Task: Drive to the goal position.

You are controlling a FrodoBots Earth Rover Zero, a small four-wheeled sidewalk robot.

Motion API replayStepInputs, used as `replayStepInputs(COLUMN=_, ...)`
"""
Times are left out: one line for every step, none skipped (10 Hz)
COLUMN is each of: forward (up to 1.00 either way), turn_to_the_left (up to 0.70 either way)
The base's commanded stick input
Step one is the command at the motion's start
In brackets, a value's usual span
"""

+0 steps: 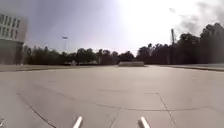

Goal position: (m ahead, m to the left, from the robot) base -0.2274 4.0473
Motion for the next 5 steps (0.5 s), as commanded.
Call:
replayStepInputs(forward=0.99, turn_to_the_left=0.01)
replayStepInputs(forward=0.99, turn_to_the_left=0.01)
replayStepInputs(forward=0.99, turn_to_the_left=0.01)
replayStepInputs(forward=0.99, turn_to_the_left=0.01)
replayStepInputs(forward=1.0, turn_to_the_left=0.01)
